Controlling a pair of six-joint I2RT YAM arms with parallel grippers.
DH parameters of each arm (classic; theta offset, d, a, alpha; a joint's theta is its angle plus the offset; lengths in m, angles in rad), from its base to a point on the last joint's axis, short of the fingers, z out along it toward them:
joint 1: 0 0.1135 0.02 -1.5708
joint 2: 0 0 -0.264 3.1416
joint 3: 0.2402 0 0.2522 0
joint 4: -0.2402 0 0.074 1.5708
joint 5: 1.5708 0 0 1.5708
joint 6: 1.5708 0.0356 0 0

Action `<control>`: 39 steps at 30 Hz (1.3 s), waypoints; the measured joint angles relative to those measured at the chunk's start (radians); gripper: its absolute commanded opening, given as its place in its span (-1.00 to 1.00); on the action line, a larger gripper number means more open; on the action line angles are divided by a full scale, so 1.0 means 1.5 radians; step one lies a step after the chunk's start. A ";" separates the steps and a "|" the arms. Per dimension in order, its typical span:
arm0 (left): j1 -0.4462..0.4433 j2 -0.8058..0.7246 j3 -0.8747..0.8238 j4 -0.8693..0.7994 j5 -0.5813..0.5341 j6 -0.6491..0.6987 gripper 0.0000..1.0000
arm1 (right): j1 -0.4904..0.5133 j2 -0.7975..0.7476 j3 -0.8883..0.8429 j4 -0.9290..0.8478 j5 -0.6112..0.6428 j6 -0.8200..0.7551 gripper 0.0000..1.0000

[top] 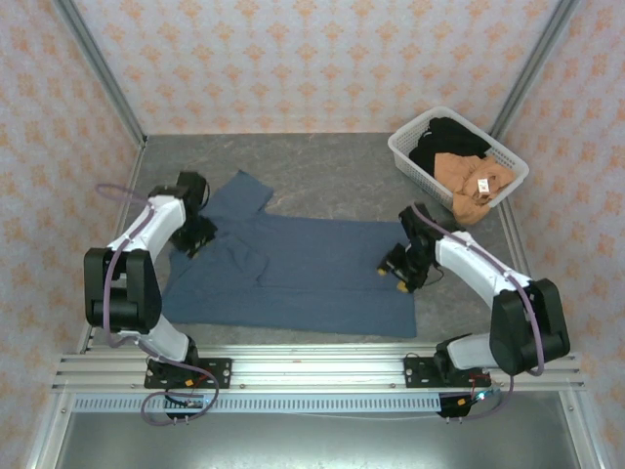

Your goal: Fold and stack the t-shirts

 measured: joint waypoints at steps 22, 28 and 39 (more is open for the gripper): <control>-0.043 0.631 0.834 0.022 -0.007 0.028 0.00 | -0.044 0.075 0.158 0.264 0.036 -0.017 0.11; -0.046 0.683 0.874 0.006 -0.014 -0.003 -0.02 | -0.047 0.075 0.158 0.265 0.037 -0.014 0.10; -0.074 0.711 0.887 -0.055 -0.079 -0.015 -0.08 | -0.048 0.072 0.142 0.268 0.037 -0.014 0.11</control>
